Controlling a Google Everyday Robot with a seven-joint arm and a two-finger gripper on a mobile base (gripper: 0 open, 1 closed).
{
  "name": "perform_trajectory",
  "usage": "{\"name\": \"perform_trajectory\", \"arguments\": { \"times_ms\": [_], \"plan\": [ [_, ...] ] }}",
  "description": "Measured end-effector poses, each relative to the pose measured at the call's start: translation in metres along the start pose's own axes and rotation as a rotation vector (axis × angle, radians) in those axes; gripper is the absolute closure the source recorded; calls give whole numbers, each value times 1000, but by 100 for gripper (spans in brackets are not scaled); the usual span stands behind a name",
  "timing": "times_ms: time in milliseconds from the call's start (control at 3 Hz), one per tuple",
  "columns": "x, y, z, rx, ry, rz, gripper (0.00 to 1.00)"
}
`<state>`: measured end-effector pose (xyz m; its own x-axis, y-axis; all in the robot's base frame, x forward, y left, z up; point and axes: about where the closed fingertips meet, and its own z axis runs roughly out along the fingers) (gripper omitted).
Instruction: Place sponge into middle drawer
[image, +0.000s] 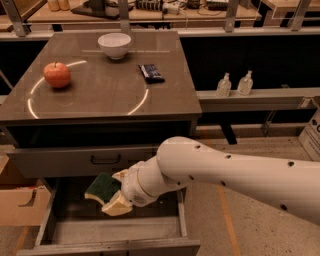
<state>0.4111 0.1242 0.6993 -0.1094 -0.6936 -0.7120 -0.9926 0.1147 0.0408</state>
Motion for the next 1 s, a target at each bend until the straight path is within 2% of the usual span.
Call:
{"name": "perform_trajectory", "arguments": {
  "times_ms": [333,667,1000],
  "plan": [
    [-4,-3,-4,10,-12,4,100],
    [8,4,5,29,4,42,100],
    [26,-5,29,45,-5,18,100]
  ]
}}
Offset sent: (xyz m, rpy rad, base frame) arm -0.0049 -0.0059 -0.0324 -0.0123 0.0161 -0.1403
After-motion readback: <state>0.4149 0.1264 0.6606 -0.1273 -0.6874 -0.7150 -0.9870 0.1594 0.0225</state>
